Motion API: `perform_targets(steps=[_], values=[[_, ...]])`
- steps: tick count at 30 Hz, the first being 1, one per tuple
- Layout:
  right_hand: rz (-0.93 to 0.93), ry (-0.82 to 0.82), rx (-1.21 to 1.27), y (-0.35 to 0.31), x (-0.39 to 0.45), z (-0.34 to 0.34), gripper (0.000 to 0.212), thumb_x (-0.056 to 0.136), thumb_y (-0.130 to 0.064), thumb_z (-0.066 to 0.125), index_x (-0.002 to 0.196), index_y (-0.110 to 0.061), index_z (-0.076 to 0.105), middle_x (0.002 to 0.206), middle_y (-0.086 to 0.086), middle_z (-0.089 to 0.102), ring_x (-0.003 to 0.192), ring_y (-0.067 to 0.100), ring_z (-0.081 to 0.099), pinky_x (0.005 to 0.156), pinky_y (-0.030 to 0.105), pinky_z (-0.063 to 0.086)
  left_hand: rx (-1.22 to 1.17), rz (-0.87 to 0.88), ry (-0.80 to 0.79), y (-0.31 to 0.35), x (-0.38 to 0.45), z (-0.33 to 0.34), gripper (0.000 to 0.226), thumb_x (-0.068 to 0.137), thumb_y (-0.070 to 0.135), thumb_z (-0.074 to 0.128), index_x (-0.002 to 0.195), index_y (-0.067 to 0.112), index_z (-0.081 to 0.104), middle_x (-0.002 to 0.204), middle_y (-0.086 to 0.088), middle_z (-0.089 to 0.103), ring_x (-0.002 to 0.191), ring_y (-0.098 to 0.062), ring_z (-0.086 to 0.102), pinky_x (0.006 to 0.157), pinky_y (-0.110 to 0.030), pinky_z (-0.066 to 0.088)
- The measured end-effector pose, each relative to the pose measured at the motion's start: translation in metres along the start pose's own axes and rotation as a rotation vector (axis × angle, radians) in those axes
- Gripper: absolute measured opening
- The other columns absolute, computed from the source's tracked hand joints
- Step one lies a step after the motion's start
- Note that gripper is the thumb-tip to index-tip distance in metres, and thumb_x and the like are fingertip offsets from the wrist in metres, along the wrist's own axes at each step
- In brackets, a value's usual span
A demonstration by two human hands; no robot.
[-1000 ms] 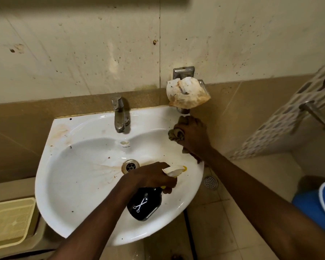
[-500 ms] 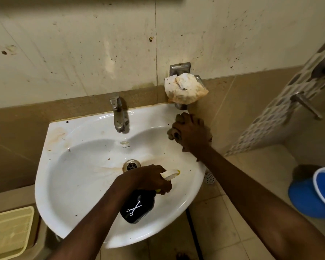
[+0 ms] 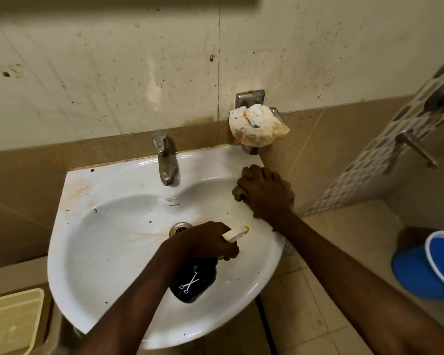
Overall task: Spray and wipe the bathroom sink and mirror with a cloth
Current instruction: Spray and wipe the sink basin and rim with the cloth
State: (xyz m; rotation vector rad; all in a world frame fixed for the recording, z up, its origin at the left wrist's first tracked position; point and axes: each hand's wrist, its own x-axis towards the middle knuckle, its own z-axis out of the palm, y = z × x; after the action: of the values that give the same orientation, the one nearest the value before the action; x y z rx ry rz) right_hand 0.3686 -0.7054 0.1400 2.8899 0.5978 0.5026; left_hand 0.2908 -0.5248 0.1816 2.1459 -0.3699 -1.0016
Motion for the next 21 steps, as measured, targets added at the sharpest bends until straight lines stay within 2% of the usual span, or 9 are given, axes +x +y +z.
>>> perform_targets(steps=[3, 6, 9, 12, 14, 16, 17, 20, 21], values=[[-0.134, -0.010, 0.032, 0.006, 0.032, 0.001, 0.026, 0.075, -0.041, 0.056, 0.094, -0.026, 0.065, 0.098, 0.008, 0.059, 0.084, 0.030, 0.058, 0.069, 0.039, 0.044, -0.033, 0.032, 0.080, 0.000, -0.003, -0.009, 0.014, 0.084, 0.023, 0.064, 0.083, 0.010, 0.070, 0.079, 0.000, 0.070, 0.075, -0.012, 0.064, 0.078, -0.029, 0.053], [-0.127, -0.034, 0.111, 0.007, 0.025, 0.004, 0.027, 0.066, -0.039, 0.066, 0.087, -0.023, 0.067, 0.097, 0.009, 0.060, 0.082, 0.032, 0.059, 0.068, 0.039, 0.045, -0.069, 0.014, 0.028, -0.009, -0.003, -0.007, 0.016, 0.077, 0.029, 0.067, 0.075, 0.013, 0.069, 0.074, -0.002, 0.073, 0.072, -0.018, 0.068, 0.075, -0.033, 0.055], [0.013, -0.050, 0.290, 0.015, -0.009, 0.013, 0.032, 0.057, -0.031, 0.077, 0.085, -0.019, 0.068, 0.100, 0.012, 0.060, 0.088, 0.036, 0.057, 0.073, 0.042, 0.044, -0.056, -0.026, -0.045, -0.009, 0.000, 0.007, 0.021, 0.070, 0.041, 0.066, 0.068, 0.020, 0.067, 0.070, -0.002, 0.073, 0.070, -0.023, 0.070, 0.080, -0.040, 0.056], [0.138, -0.135, 0.342, 0.013, -0.012, 0.013, 0.034, 0.058, -0.030, 0.078, 0.088, -0.017, 0.068, 0.102, 0.014, 0.058, 0.091, 0.038, 0.055, 0.075, 0.043, 0.042, -0.069, -0.099, -0.142, -0.001, 0.001, 0.013, 0.026, 0.066, 0.044, 0.066, 0.074, 0.020, 0.067, 0.089, -0.010, 0.076, 0.084, -0.028, 0.071, 0.084, -0.038, 0.055], [0.153, -0.163, 0.340, 0.013, -0.009, 0.009, 0.033, 0.058, -0.030, 0.078, 0.086, -0.017, 0.067, 0.099, 0.014, 0.057, 0.088, 0.038, 0.056, 0.074, 0.043, 0.042, -0.109, -0.173, -0.128, 0.010, -0.003, 0.017, 0.022, 0.073, 0.037, 0.069, 0.082, 0.018, 0.061, 0.078, -0.009, 0.075, 0.068, -0.023, 0.068, 0.073, -0.031, 0.054], [0.186, -0.157, 0.360, 0.013, -0.017, 0.002, 0.034, 0.058, -0.031, 0.078, 0.086, -0.015, 0.067, 0.100, 0.014, 0.058, 0.088, 0.037, 0.056, 0.075, 0.043, 0.042, -0.150, -0.247, -0.071, 0.018, -0.010, 0.020, 0.022, 0.079, 0.029, 0.068, 0.094, 0.019, 0.055, 0.063, 0.001, 0.070, 0.056, -0.013, 0.061, 0.063, -0.024, 0.050], [0.203, -0.162, 0.371, 0.010, -0.029, -0.003, 0.036, 0.059, -0.032, 0.078, 0.088, -0.014, 0.067, 0.101, 0.014, 0.057, 0.091, 0.037, 0.056, 0.077, 0.043, 0.041, -0.163, -0.260, -0.044, 0.021, -0.015, 0.022, 0.023, 0.078, 0.030, 0.068, 0.095, 0.019, 0.056, 0.063, 0.002, 0.070, 0.056, -0.011, 0.061, 0.064, -0.024, 0.051], [0.253, -0.246, 0.396, -0.005, -0.066, -0.018, 0.038, 0.061, -0.037, 0.074, 0.093, -0.018, 0.065, 0.105, 0.008, 0.054, 0.097, 0.031, 0.050, 0.080, 0.040, 0.037, -0.167, -0.268, -0.031, 0.025, -0.031, 0.025, 0.042, 0.065, 0.042, 0.067, 0.092, 0.009, 0.069, 0.075, -0.003, 0.075, 0.073, -0.020, 0.069, 0.084, -0.040, 0.055], [0.261, -0.256, 0.379, -0.009, -0.071, -0.019, 0.037, 0.061, -0.038, 0.074, 0.092, -0.019, 0.065, 0.104, 0.007, 0.053, 0.095, 0.029, 0.050, 0.079, 0.039, 0.037, -0.161, -0.283, -0.031, 0.026, -0.035, 0.027, 0.048, 0.061, 0.044, 0.066, 0.092, 0.007, 0.071, 0.077, -0.004, 0.075, 0.077, -0.023, 0.070, 0.083, -0.039, 0.055]])
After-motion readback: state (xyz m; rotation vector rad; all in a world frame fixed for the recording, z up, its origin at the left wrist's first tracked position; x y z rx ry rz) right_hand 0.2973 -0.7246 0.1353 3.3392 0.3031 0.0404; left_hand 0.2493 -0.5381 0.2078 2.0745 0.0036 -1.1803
